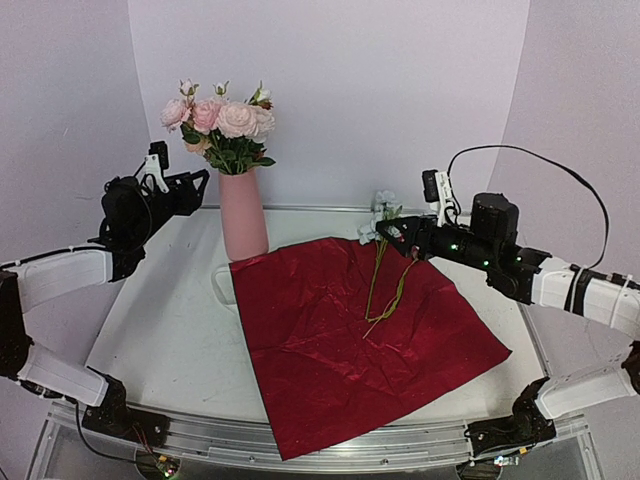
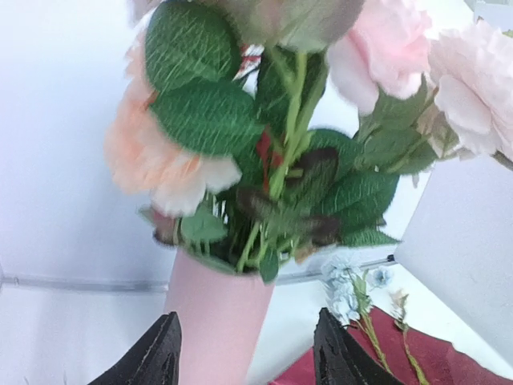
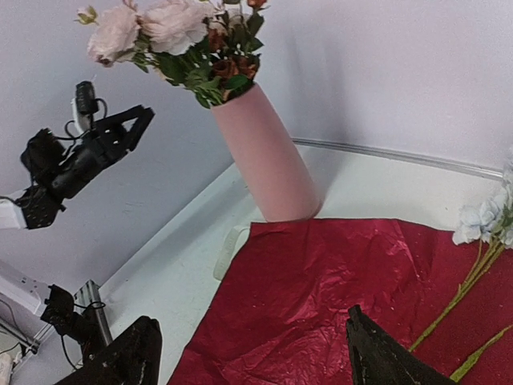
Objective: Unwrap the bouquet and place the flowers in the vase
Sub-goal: Insert the fake flower into the vase.
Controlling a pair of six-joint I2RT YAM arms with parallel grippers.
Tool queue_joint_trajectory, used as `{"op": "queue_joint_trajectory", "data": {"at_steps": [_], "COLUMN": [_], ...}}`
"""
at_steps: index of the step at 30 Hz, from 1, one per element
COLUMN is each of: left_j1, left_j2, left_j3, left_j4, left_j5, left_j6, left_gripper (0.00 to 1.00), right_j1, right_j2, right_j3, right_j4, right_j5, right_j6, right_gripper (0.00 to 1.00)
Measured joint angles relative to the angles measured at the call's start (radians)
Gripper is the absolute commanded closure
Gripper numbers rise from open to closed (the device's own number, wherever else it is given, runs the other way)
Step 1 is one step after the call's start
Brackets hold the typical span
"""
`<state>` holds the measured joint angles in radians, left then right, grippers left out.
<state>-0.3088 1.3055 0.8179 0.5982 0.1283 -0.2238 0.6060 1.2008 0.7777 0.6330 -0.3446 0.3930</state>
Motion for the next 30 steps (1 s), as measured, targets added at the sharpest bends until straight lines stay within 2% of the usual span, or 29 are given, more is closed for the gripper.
{"op": "queue_joint_trajectory", "data": {"at_steps": [3, 5, 8, 9, 16, 19, 25, 30], "left_j1": [0.000, -0.001, -0.003, -0.003, 0.004, 0.041, 0.118, 0.122], "left_j2": [-0.054, -0.089, -0.129, -0.136, -0.140, -0.117, -0.009, -0.084], "left_j3": [-0.067, -0.122, -0.196, -0.216, -0.247, -0.246, -0.247, -0.266], "left_j4": [-0.019, -0.030, -0.050, -0.057, -0.105, -0.108, -0.139, -0.152], "left_j5": [0.009, 0.024, 0.040, 0.051, 0.110, 0.184, 0.317, 0.289], "left_j6": [-0.025, -0.057, -0.121, -0.156, -0.415, -0.517, -0.619, -0.612], "left_gripper": [0.31, 0.24, 0.03, 0.01, 0.01, 0.00, 0.00, 0.00], "right_j1": [0.000, 0.000, 0.000, 0.000, 0.000, 0.000, -0.001, -0.001], "right_j2": [0.029, 0.053, 0.089, 0.108, 0.259, 0.342, 0.567, 0.674], "right_j3": [0.013, 0.021, 0.035, 0.047, 0.155, 0.236, 0.463, 0.510], "right_j4": [-0.020, -0.033, -0.066, -0.086, -0.222, -0.327, -0.487, -0.549], "right_j5": [0.060, 0.104, 0.192, 0.228, 0.421, 0.502, 0.548, 0.549], "right_j6": [0.022, 0.040, 0.079, 0.095, 0.223, 0.293, 0.350, 0.385], "right_gripper": [0.20, 0.24, 0.30, 0.30, 0.36, 0.36, 0.37, 0.44]}}
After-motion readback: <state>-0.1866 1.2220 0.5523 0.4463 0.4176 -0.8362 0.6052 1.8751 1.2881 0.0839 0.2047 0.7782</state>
